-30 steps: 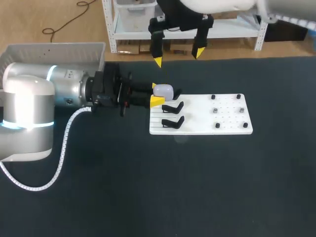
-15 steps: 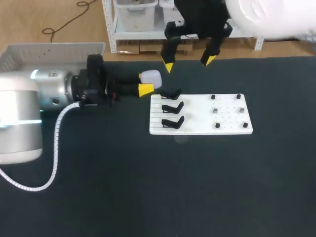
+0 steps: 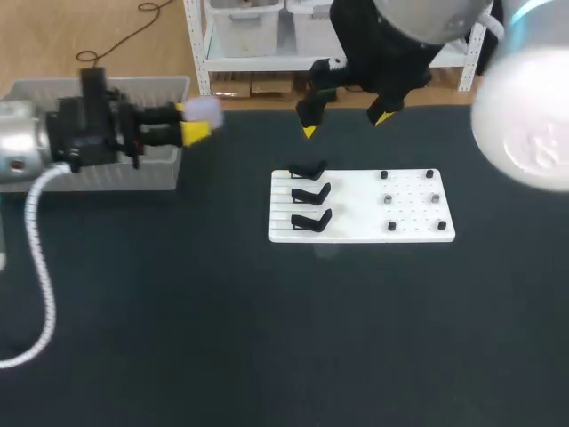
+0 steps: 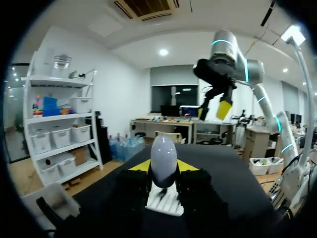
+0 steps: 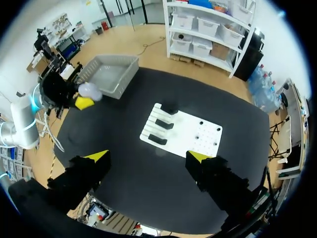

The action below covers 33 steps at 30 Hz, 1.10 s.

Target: Pick up each earbud case from the left stands, insert the matching earbuds, close the lid, and place the case in the box.

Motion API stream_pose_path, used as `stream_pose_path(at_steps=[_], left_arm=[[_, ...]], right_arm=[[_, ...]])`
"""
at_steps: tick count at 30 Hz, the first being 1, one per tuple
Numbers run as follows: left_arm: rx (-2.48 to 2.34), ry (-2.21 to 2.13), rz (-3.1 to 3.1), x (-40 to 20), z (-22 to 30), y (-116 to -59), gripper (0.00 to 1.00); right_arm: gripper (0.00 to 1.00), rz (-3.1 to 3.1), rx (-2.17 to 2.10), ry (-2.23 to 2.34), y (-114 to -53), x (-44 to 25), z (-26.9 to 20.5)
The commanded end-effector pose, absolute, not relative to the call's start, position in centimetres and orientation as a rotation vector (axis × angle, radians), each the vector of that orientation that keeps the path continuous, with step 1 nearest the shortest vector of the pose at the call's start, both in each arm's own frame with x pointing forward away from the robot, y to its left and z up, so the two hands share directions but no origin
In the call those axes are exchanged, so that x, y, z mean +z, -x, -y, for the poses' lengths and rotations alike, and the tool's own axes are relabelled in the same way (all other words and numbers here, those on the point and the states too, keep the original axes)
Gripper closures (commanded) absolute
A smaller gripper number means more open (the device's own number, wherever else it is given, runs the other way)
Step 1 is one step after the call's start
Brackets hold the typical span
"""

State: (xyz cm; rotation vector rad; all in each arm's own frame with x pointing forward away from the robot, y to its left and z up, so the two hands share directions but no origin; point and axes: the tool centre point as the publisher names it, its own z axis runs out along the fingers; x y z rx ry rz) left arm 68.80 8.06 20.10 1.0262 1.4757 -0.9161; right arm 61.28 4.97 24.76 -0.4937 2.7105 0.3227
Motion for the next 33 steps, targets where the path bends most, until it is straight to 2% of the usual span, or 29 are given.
stream_pose_path(at_steps=[1, 11, 23, 30, 31, 32, 33], left_arm=[[-0.635, -0.836, -1.612, 19.4, -12.8, -70.1, 1.00], [-0.470, -0.723, -1.768, 15.5, -20.4, -76.0, 1.00], [-0.370, -0.703, -1.895, 10.9, -25.0, -83.5, 1.00], [-0.343, -0.715, -1.923, 9.4, -25.8, -85.4, 1.00], [-0.342, -0.716, -1.922, 9.4, -25.8, -85.5, 0.96], [-0.340, -0.720, -1.919, 9.5, -25.9, -85.6, 0.68], [-0.338, -0.727, -1.916, 9.7, -26.0, -85.7, 0.12]], right_arm=[[0.00, -2.515, 0.351, 0.434, -60.9, 24.6, -4.7], [0.00, -2.515, 0.351, 0.434, -60.9, 24.6, -4.7], [0.00, -2.515, 0.351, 0.434, -60.9, 24.6, -4.7], [0.00, -2.515, 0.351, 0.434, -60.9, 24.6, -4.7], [0.00, -2.515, 0.351, 0.434, -60.9, 24.6, -4.7], [0.00, -2.515, 0.351, 0.434, -60.9, 24.6, -4.7], [0.00, -2.515, 0.351, 0.434, -60.9, 24.6, -4.7]])
